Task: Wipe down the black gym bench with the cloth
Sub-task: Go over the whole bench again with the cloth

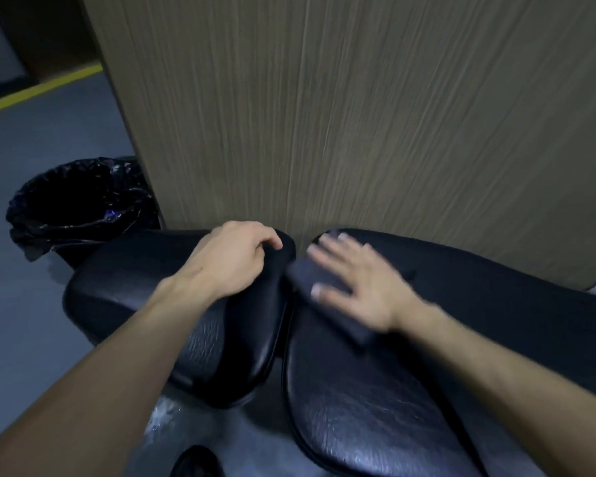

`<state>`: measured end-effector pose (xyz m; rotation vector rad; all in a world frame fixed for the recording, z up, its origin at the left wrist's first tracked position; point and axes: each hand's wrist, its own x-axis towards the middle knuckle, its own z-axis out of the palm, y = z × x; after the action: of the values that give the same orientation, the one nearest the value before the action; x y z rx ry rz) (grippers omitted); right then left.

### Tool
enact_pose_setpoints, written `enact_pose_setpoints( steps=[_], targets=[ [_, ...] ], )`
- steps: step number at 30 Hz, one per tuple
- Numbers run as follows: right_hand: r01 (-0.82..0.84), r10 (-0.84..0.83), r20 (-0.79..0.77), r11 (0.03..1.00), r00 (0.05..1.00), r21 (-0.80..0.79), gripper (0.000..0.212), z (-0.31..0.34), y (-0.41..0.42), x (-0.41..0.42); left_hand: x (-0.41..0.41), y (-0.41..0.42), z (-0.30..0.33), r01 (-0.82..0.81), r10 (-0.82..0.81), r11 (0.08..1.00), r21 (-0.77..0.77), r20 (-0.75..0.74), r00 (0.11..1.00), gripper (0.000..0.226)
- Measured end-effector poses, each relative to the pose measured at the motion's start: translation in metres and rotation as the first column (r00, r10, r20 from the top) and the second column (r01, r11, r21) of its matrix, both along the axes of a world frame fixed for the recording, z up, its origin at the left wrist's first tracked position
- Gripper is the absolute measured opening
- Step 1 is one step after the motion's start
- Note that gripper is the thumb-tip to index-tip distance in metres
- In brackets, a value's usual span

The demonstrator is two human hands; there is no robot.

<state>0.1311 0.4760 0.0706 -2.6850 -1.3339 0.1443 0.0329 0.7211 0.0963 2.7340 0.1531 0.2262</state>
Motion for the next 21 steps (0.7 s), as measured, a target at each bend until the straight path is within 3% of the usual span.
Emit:
enact_pose_setpoints(
  steps=[2,4,6,8,10,12,13,15,18,19,21],
  targets=[
    [0.280,-0.281,-0.022,0.959,0.959,-0.047,0.083,0.003,0.015,0.053,0.003,-0.006,0.000,0.012,-0.012,1.000,-0.001,0.000,1.000,0.041],
    [0.357,-0.359,0.004,0.927,0.933,-0.112,0.081,-0.002,0.029,0.067,0.006,-0.011,0.002,0.023,-0.023,1.000,0.012,-0.001,1.000,0.041],
    [0.237,-0.229,0.076,0.963,0.970,-0.127,0.088,-0.003,0.030,0.035,0.013,-0.015,0.002,0.050,-0.050,0.998,0.030,-0.007,0.999,0.041],
    [-0.012,0.016,0.092,0.999,0.996,-0.050,0.083,-0.002,0.008,-0.026,0.020,-0.018,0.002,0.069,-0.069,0.997,0.033,-0.007,0.998,0.041],
    [-0.208,0.208,0.058,0.978,0.976,-0.006,0.074,-0.004,-0.031,-0.073,0.026,-0.027,0.002,0.094,-0.093,0.995,0.033,-0.016,0.996,0.041],
    [-0.265,0.265,-0.007,0.964,0.964,-0.016,0.072,0.003,-0.063,-0.062,0.029,-0.037,0.002,0.121,-0.120,0.992,0.029,-0.034,0.992,0.038],
    [-0.209,0.209,-0.012,0.978,0.978,-0.011,0.073,0.004,-0.074,-0.039,0.029,-0.044,0.003,0.138,-0.137,0.990,0.026,-0.054,0.989,0.036],
    [0.071,-0.071,-0.010,0.997,0.997,-0.008,0.083,0.005,-0.090,0.024,0.027,-0.056,0.005,0.168,-0.165,0.985,0.026,-0.098,0.981,0.033],
    [0.490,-0.492,-0.001,0.868,0.871,-0.084,0.089,0.005,-0.109,0.088,0.016,-0.069,0.009,0.206,-0.199,0.978,0.028,-0.154,0.968,0.031],
    [0.510,-0.512,0.016,0.853,0.859,-0.107,0.087,0.002,-0.108,0.090,0.013,-0.072,0.010,0.215,-0.208,0.976,0.026,-0.169,0.963,0.031],
    [0.405,-0.399,0.066,0.907,0.914,-0.115,0.093,0.000,-0.096,0.059,0.010,-0.075,0.013,0.234,-0.224,0.972,0.034,-0.188,0.956,0.031]
  ],
)
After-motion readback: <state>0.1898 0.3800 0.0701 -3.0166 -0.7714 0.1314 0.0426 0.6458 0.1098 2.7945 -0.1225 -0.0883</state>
